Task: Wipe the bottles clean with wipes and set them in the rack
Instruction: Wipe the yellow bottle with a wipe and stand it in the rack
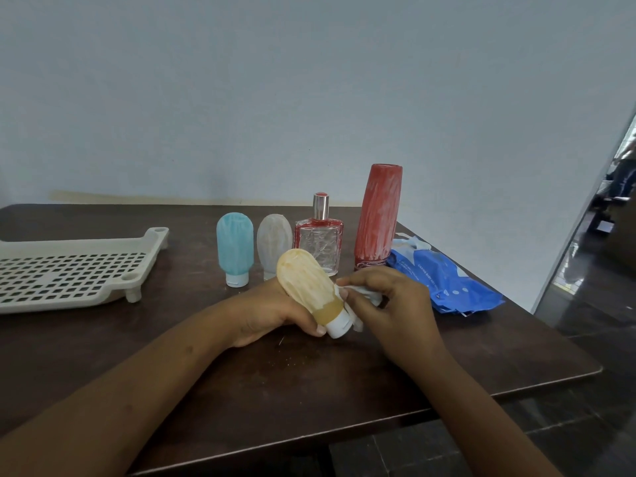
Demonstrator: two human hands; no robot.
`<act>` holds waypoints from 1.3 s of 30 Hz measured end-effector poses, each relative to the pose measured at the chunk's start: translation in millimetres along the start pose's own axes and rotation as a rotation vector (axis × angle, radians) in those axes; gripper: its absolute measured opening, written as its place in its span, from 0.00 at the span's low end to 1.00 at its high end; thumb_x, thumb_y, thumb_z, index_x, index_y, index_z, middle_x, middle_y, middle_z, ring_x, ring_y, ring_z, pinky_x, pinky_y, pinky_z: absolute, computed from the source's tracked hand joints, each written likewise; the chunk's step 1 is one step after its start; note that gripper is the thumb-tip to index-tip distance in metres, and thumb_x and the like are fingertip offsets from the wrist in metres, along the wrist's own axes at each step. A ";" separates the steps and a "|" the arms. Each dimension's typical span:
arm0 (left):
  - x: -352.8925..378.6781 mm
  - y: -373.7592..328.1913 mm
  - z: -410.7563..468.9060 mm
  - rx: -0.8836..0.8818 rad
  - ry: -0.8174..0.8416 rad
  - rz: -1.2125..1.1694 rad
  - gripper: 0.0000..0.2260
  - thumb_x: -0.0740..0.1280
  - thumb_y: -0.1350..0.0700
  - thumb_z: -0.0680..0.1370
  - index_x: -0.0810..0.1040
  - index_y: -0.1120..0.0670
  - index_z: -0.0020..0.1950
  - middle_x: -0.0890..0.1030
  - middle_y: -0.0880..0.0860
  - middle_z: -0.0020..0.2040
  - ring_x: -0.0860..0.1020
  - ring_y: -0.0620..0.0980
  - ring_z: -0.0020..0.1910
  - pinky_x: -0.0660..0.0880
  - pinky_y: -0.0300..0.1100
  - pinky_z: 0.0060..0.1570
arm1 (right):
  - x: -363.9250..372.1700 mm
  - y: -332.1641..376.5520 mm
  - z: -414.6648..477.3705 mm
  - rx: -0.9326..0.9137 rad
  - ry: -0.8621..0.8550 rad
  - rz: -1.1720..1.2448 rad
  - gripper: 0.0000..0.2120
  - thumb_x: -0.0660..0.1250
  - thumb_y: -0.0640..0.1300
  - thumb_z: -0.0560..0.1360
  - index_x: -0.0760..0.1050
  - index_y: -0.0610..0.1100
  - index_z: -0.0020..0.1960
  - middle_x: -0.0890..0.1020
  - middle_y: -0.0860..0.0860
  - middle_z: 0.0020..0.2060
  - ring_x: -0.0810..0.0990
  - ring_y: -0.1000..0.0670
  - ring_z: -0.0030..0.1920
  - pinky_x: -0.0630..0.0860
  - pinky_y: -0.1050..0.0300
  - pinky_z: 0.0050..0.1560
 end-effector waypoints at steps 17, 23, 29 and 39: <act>-6.3 8.5 3.7 -0.065 -0.045 0.017 0.22 0.72 0.70 0.67 0.75 0.56 0.58 0.82 0.57 0.56 0.79 0.52 0.58 0.76 0.45 0.60 | 2.4 4.1 -1.2 -0.027 0.034 0.006 0.08 0.73 0.37 0.71 0.84 0.47 0.48 0.81 0.59 0.43 0.78 0.61 0.48 0.72 0.72 0.46; -6.5 8.8 2.9 -0.066 -0.054 0.033 0.27 0.73 0.64 0.62 0.74 0.57 0.61 0.82 0.57 0.56 0.79 0.52 0.58 0.76 0.44 0.58 | 3.9 14.2 -6.9 -0.102 0.058 -0.001 0.08 0.73 0.38 0.70 0.83 0.47 0.48 0.81 0.60 0.44 0.78 0.62 0.48 0.72 0.72 0.47; -4.3 8.2 2.3 -0.080 -0.026 0.013 0.23 0.70 0.71 0.70 0.72 0.57 0.63 0.81 0.56 0.56 0.80 0.51 0.57 0.78 0.40 0.54 | 6.6 15.9 -3.3 -0.116 0.037 -0.060 0.08 0.71 0.38 0.71 0.83 0.47 0.49 0.82 0.56 0.46 0.77 0.61 0.50 0.73 0.71 0.49; -1.2 4.5 3.6 -0.056 -0.022 -0.049 0.17 0.69 0.72 0.71 0.74 0.55 0.55 0.82 0.51 0.44 0.83 0.46 0.44 0.79 0.37 0.42 | 6.3 18.4 -4.8 -0.124 0.031 -0.031 0.10 0.73 0.37 0.71 0.83 0.48 0.50 0.82 0.58 0.45 0.78 0.63 0.50 0.73 0.72 0.48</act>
Point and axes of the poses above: each hand's wrist, its own z-axis towards the middle knuckle, its own x-axis out of the palm, y = z × x, the point moved 10 cm from there along z, towards the middle knuckle
